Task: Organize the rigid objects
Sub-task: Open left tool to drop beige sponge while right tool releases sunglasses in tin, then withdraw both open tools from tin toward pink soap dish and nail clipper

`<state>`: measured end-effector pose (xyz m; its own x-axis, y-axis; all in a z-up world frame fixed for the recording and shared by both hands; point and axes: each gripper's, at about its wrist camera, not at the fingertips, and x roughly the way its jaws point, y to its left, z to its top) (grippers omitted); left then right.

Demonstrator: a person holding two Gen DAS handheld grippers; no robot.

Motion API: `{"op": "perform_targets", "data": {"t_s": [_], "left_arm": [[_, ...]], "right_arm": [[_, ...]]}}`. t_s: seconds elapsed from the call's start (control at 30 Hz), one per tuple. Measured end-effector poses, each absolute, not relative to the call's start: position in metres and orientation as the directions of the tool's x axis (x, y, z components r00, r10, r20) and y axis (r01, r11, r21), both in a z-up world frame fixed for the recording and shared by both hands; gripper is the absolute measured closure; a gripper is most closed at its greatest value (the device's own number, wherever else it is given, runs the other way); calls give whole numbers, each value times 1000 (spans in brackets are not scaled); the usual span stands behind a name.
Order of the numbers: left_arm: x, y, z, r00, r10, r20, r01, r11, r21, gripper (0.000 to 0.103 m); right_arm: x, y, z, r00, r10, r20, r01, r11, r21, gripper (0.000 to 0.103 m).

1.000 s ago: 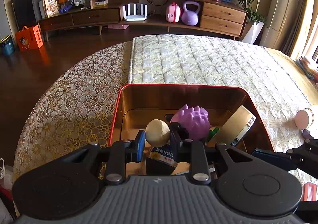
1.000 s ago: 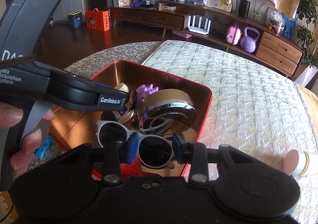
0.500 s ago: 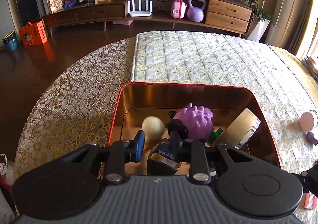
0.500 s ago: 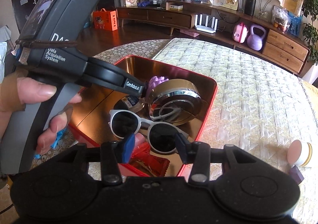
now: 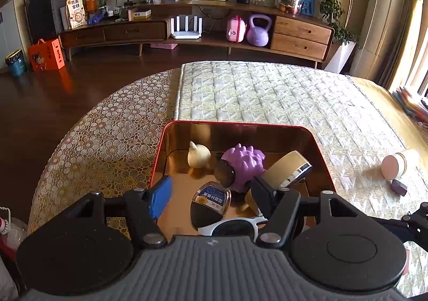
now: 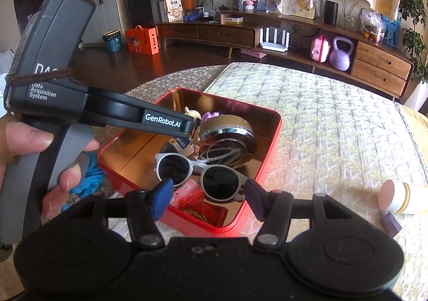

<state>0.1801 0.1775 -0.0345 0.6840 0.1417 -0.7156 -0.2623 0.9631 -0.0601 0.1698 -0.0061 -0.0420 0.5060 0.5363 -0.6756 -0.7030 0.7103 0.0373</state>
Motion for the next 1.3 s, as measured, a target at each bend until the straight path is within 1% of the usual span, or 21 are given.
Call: {"op": "perform_targets", "data": {"t_s": [0.13,0.4,0.47,0.67,0.7,0.77,0.83,1.03,1.3], "left_arm": [[169,168,-25,698,135,-704,-249,966,-62,38],[148,145,-9,723,108,-683,-213,975,-71,38],[141,139,-5,728,100,-679,-204,976,-75,38],[125,121,1,737,69,-673,-164,983,-79,38],[123,117,1,737,64,-673,-158,984,-80,37],[119,112,2,741,53,-670,-148,985,-86,33],[113,106,2,748,46,-662,-140,986,-91,30],[105,87,-3,752,21,-659,-126,986,-112,23],[97,52,-16,773,-29,-633,-88,985,-152,21]], "right_arm": [[164,-19,-34,512,550,-659,-696,715,56,37],[151,-50,-19,535,568,-625,-679,730,82,24],[147,-58,-16,544,567,-619,-672,736,84,18],[136,-88,-11,560,572,-599,-652,751,108,12],[134,-94,-10,563,571,-597,-647,754,111,11],[132,-106,-11,574,567,-591,-639,762,111,5],[129,-118,-12,595,553,-583,-623,776,101,3],[128,-157,-21,612,520,-596,-587,804,99,0],[132,-206,-35,644,456,-614,-503,857,111,0]]}}
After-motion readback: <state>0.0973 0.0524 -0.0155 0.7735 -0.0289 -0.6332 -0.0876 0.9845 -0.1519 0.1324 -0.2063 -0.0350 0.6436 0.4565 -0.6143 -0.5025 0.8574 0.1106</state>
